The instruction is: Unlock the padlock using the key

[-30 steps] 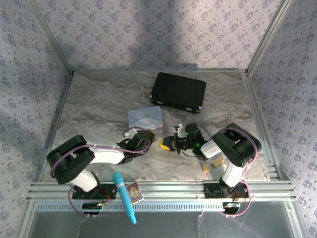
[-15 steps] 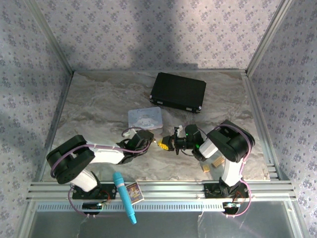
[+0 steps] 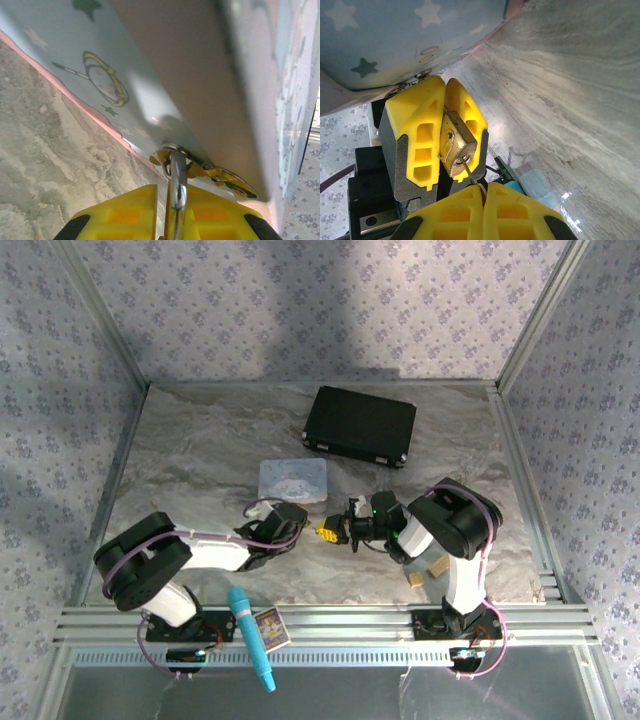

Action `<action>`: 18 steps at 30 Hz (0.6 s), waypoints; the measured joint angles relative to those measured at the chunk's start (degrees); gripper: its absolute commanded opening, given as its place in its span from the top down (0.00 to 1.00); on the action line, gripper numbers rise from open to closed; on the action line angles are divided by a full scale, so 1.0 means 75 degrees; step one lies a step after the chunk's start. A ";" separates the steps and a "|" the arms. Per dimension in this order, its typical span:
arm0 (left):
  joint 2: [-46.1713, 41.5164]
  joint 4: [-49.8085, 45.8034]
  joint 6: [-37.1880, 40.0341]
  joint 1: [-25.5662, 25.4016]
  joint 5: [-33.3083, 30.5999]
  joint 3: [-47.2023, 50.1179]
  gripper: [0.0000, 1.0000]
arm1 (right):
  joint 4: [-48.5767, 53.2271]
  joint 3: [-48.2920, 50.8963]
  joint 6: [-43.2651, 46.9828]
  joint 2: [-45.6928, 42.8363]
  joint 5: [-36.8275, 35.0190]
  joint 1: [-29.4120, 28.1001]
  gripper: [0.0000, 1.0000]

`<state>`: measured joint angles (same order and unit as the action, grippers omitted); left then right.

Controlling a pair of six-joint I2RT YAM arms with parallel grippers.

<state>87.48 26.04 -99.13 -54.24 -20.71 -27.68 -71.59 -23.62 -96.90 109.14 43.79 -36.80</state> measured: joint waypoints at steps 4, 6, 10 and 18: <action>-0.0003 0.0076 -0.0035 0.0020 -0.0020 0.0017 0.93 | -0.0227 0.0000 -0.0082 0.0105 -0.0029 0.0000 1.00; -0.0003 0.0105 -0.0070 0.0032 -0.0023 0.0023 0.93 | -0.0259 0.0000 -0.0140 0.0108 -0.0067 0.0000 1.00; -0.0003 0.0157 -0.0187 0.0035 -0.0023 0.0044 1.00 | -0.0268 0.0000 -0.0163 0.0108 -0.0143 -0.0015 1.00; -0.0003 0.0329 -0.0414 0.0061 -0.0009 0.0102 1.00 | -0.0291 0.0000 -0.0160 0.0114 -0.0350 0.0020 1.00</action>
<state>87.46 28.51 -102.24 -53.78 -20.78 -26.92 -73.78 -23.62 -98.10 110.00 41.17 -36.64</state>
